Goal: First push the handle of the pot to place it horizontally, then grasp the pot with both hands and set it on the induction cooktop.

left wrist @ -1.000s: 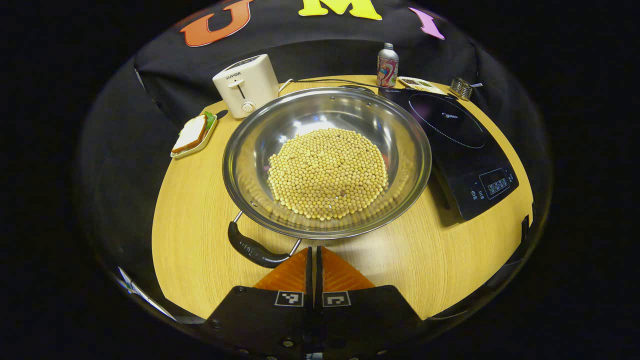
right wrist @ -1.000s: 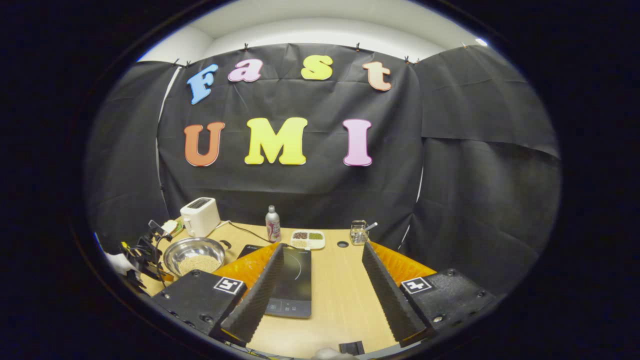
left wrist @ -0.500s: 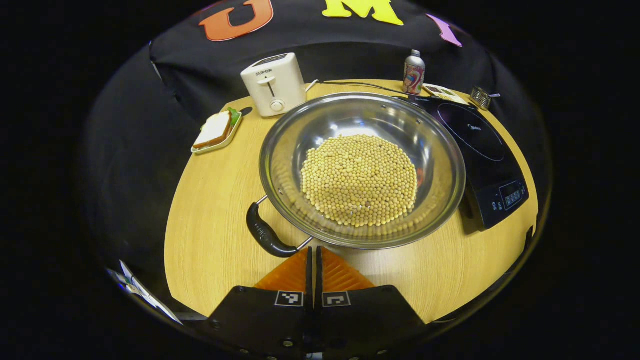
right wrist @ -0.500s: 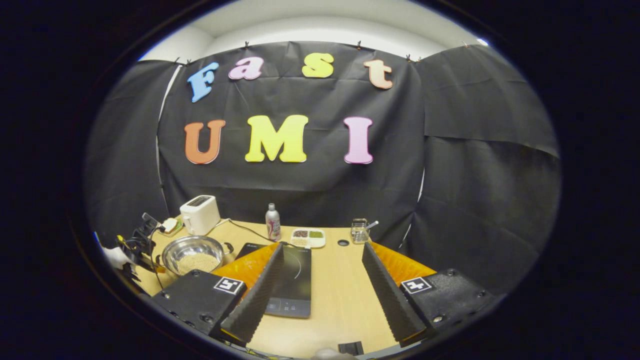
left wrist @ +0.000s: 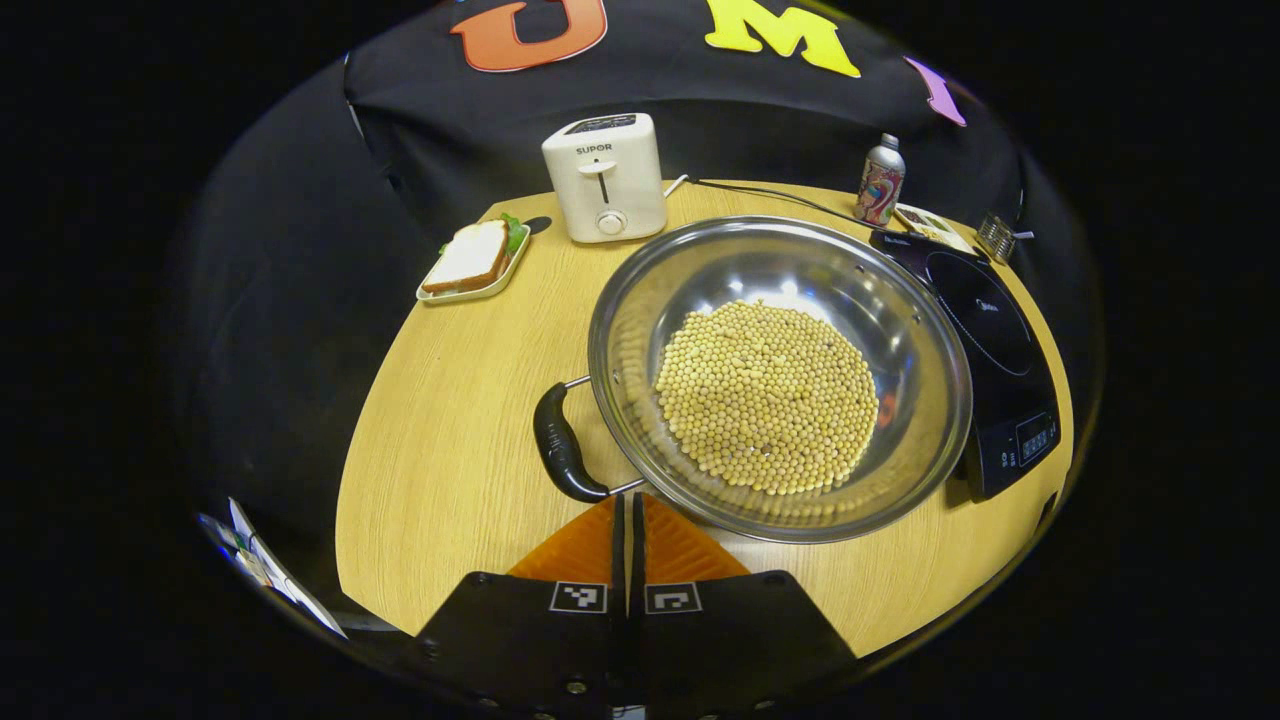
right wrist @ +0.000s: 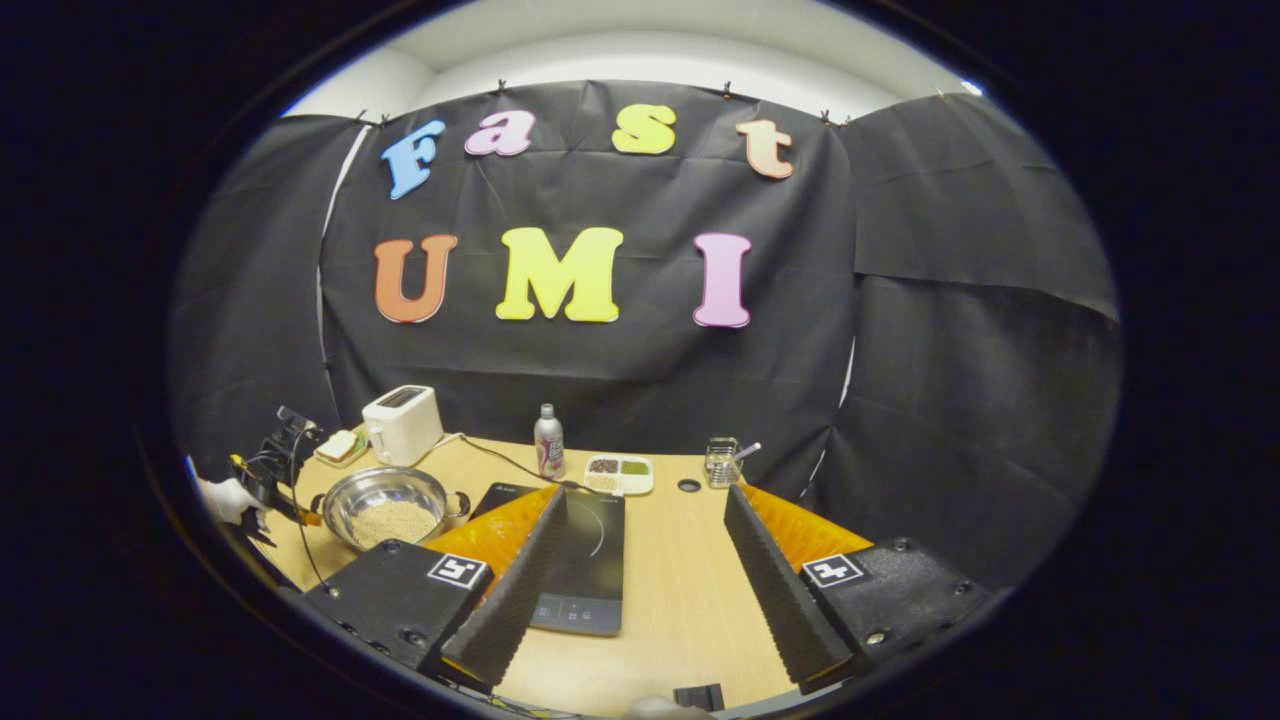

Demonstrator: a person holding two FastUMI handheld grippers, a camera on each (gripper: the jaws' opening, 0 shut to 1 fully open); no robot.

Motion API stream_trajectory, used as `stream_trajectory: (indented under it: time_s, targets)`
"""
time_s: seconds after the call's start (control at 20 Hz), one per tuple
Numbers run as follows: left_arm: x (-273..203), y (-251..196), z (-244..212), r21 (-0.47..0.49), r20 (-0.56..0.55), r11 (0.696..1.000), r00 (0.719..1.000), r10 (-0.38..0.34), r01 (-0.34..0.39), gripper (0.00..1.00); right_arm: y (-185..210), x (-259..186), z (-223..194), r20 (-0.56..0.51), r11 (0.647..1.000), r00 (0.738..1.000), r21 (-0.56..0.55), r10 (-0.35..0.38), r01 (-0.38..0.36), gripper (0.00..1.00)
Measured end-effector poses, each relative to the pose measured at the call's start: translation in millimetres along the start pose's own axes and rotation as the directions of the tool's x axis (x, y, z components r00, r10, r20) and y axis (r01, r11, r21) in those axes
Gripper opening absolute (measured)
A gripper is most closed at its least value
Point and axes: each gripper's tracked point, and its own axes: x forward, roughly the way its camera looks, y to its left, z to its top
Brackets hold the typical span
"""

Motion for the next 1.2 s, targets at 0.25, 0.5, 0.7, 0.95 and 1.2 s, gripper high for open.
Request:
stream_trajectory:
  time_s: [0.25, 0.5, 0.7, 0.95, 1.2]
  targets:
    - [8, 16, 8, 0.000, 0.013, 1.000, 0.999, 0.031, -0.031, 0.11, 2, -1, 0, -0.001, 1.000, 1.000, -0.005, 0.006, -0.006, 0.96]
    - [14, 26, 7, -0.004, 0.001, 0.999, 0.999, 0.034, -0.034, 0.00, 2, 0, -3, -0.010, 1.000, 1.000, 0.000, 0.007, -0.007, 1.00]
    - [19, 28, 13, -0.026, 0.007, 0.999, 1.000, 0.029, -0.029, 0.10, 3, 2, 0, -0.006, 1.000, 1.000, -0.009, 0.005, -0.005, 0.97]
    - [24, 33, 18, -0.018, 0.010, 0.999, 0.999, 0.032, -0.032, 0.00, 4, 4, 0, -0.012, 1.000, 1.000, -0.018, 0.006, -0.006, 0.97]
    - [27, 35, 23, -0.023, 0.013, 0.999, 0.999, 0.032, -0.032, 0.00, 5, 6, -1, -0.019, 1.000, 1.000, -0.018, 0.006, -0.006, 0.97]
